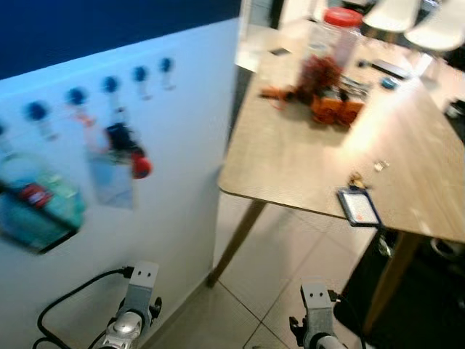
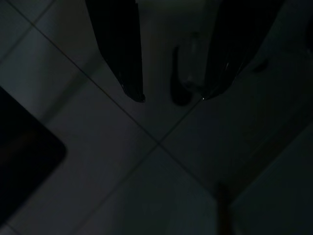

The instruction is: Hang keys on a hook

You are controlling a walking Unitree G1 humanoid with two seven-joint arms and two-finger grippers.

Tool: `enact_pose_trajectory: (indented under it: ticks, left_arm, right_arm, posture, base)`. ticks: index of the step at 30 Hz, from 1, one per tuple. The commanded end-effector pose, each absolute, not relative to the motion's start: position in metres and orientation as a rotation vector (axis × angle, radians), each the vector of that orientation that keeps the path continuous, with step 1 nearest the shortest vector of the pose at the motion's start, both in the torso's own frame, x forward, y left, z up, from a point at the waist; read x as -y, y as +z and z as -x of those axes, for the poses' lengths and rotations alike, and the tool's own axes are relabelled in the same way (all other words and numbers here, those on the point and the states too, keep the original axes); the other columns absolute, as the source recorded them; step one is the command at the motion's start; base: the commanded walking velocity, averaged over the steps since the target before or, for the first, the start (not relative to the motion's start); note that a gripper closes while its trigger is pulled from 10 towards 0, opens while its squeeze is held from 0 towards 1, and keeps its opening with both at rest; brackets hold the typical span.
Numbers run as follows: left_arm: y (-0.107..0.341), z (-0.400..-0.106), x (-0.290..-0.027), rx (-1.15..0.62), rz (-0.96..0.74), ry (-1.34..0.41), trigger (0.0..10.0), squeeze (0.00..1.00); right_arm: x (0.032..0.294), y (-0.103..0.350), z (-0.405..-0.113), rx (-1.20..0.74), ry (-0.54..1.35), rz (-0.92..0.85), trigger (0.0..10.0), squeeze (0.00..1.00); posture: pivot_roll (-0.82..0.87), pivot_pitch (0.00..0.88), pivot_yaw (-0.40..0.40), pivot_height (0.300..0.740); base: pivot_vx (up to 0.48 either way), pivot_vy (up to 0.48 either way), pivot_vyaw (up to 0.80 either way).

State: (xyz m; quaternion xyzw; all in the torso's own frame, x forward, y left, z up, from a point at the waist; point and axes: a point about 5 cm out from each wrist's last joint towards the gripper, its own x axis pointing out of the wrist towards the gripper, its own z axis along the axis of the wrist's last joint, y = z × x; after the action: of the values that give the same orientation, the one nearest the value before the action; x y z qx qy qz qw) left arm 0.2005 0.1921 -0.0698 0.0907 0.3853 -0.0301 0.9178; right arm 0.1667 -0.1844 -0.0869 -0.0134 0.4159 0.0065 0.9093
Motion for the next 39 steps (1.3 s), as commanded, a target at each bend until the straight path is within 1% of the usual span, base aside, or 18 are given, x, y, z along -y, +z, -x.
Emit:
enact_pose_trajectory:
  ticks: [1, 22, 36, 39]
  left_arm:
    - [-0.069, -0.2014, -0.1923, -0.783, -0.185, -0.06, 10.0, 0.0]
    - [-0.0686, -0.2017, -0.1927, -0.777, -0.163, -0.043, 10.0, 0.0]
    - [-0.0681, -0.2014, -0.1914, -0.757, -0.133, -0.035, 10.0, 0.0]
    - [-0.0668, -0.2035, -0.1902, -0.744, -0.126, -0.03, 10.0, 0.0]
  right_arm:
    - [0.186, -0.0868, -0.1668, -0.861, 0.01, 0.029, 10.0, 0.0]
    - [0.1811, -0.088, -0.1655, -0.87, 0.029, 0.02, 10.0, 0.0]
    - [0.1786, -0.0873, -0.168, -0.87, 0.056, 0.039, 10.0, 0.0]
    - [0.179, -0.0867, -0.1696, -0.869, 0.063, 0.045, 10.0, 0.0]
  posture:
    - [0.06, 0.004, -0.034, 0.74]
    - [0.06, 0.035, -0.04, 0.74]
    - [0.07, 0.036, -0.053, 0.74]
    - [0.07, 0.033, -0.063, 0.74]
  base:
    - [0.0, 0.0, -0.8]
    - [0.0, 0.0, -0.77]
    - [0.0, 0.0, 0.0]
    - [0.0, -0.375, 0.0]
